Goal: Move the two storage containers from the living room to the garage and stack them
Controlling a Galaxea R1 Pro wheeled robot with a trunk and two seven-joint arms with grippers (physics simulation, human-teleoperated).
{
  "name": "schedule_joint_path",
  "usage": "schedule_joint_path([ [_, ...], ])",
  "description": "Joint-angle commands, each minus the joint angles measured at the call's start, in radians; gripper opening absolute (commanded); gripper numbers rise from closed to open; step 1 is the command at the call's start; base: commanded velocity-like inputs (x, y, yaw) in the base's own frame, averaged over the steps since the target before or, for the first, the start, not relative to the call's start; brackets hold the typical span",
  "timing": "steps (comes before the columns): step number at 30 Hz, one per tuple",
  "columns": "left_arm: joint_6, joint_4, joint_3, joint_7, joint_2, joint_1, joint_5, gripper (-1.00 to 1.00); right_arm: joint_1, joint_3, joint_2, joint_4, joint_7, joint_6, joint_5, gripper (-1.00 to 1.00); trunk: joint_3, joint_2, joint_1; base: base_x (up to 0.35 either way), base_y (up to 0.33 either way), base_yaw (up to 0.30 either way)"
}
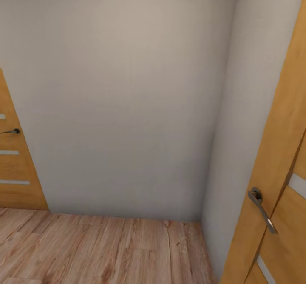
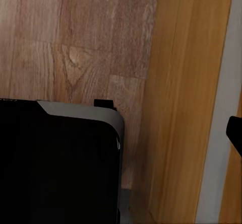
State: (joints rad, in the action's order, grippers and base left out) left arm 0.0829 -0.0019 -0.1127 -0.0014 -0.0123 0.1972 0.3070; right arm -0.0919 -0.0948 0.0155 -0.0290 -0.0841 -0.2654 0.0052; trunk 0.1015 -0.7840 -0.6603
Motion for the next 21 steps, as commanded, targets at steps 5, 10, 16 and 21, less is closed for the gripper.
schedule_joint_path([
  [5, 0.003, 0.001, -0.009, 0.000, 0.000, 0.001, 0.009, 1.00, -0.002, -0.008, 0.000, -0.002, -0.005, -0.005, 0.000, 1.00, 0.002, -0.001, -0.001, 0.211, 0.000, 0.000],
  [10, 0.003, 0.001, -0.009, 0.000, 0.000, 0.001, 0.009, 1.00, -0.001, -0.008, 0.000, -0.003, -0.005, -0.005, 0.001, 1.00, 0.002, -0.001, -0.001, 0.211, 0.000, 0.000],
  [16, 0.003, 0.001, -0.009, 0.000, 0.000, 0.001, 0.009, 1.00, -0.002, -0.008, -0.001, -0.003, -0.008, -0.009, 0.000, 1.00, 0.002, -0.001, -0.001, 0.209, 0.000, 0.000],
  [21, 0.003, 0.000, -0.009, 0.000, 0.000, 0.001, 0.009, 1.00, -0.001, -0.007, -0.003, -0.003, -0.010, -0.006, -0.001, 1.00, 0.002, -0.001, -0.001, 0.203, 0.000, 0.015],
])
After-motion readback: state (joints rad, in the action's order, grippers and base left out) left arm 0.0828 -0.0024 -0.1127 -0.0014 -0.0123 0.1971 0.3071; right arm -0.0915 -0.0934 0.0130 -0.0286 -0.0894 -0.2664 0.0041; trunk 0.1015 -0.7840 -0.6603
